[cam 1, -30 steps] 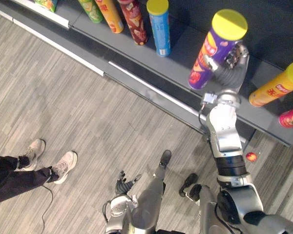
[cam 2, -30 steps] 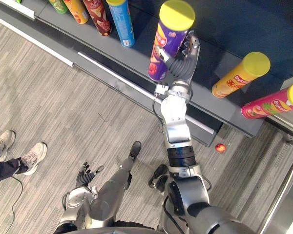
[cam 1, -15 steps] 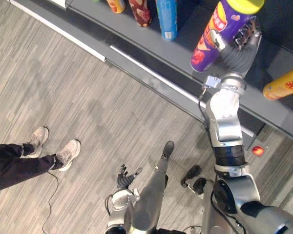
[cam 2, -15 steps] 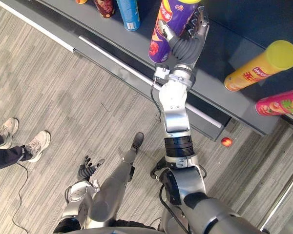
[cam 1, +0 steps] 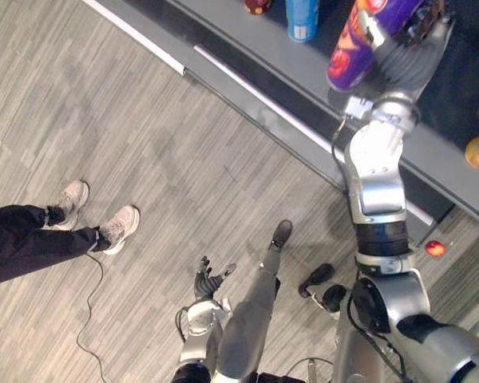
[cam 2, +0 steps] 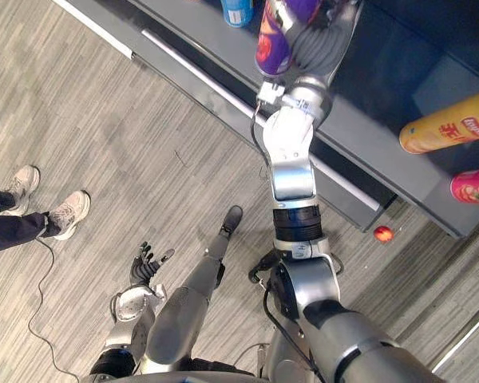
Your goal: Put the gum and the chips on the shelf.
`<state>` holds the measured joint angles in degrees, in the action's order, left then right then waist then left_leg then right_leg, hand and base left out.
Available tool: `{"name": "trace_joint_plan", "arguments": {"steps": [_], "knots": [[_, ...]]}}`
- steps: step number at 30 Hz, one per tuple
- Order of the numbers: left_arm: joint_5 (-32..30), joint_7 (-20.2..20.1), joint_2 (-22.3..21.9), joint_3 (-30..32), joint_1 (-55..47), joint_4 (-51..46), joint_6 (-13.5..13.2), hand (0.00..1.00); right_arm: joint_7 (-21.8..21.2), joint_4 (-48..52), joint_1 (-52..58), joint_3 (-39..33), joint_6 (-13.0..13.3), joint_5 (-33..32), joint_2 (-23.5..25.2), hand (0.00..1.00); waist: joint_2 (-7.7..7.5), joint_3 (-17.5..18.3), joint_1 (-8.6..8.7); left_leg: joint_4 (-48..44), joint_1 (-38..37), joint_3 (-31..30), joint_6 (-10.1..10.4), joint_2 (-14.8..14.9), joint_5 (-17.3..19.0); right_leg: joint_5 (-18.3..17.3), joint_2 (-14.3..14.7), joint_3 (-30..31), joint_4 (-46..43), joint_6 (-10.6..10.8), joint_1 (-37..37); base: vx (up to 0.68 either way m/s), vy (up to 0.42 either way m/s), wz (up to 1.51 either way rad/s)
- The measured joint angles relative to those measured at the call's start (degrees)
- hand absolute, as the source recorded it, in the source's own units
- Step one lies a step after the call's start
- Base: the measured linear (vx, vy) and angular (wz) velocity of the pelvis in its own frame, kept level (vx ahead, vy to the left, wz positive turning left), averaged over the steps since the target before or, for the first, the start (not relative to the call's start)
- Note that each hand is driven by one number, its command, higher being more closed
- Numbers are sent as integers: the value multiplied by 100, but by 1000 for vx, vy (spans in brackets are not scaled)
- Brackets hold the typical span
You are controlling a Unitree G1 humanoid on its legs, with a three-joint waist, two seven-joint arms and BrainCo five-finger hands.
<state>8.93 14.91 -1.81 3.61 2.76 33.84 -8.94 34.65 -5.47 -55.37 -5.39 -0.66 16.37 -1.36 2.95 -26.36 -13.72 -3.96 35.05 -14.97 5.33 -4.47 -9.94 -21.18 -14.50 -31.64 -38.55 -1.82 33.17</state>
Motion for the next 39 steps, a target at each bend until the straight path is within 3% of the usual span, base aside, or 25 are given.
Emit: {"name": "trace_joint_plan", "arguments": {"steps": [12, 27, 39], "knots": [[215, 16, 4, -106, 19, -220, -49, 0, 274, -232, -121, -102, -285, 849, -269, 100, 18, 3, -63, -158, 386, -6, 30, -41, -29, -58, -88, -10, -230, -39, 387, -39, -56, 2], [220, 17, 10, -107, 19, -279, -50, 0, 422, -373, -227, -101, -286, 858, -271, 100, 83, 10, -135, -327, 796, -3, 76, -52, -14, -116, -119, 13, -395, -110, 795, -32, -51, 1], [225, 20, 11, -110, 18, -505, -55, 0, 665, -373, -589, -179, -294, 851, -519, 100, 181, -3, -348, -325, 1002, -46, 119, -88, -63, -165, -182, 34, -623, -166, 1061, -22, -54, 4]]}}
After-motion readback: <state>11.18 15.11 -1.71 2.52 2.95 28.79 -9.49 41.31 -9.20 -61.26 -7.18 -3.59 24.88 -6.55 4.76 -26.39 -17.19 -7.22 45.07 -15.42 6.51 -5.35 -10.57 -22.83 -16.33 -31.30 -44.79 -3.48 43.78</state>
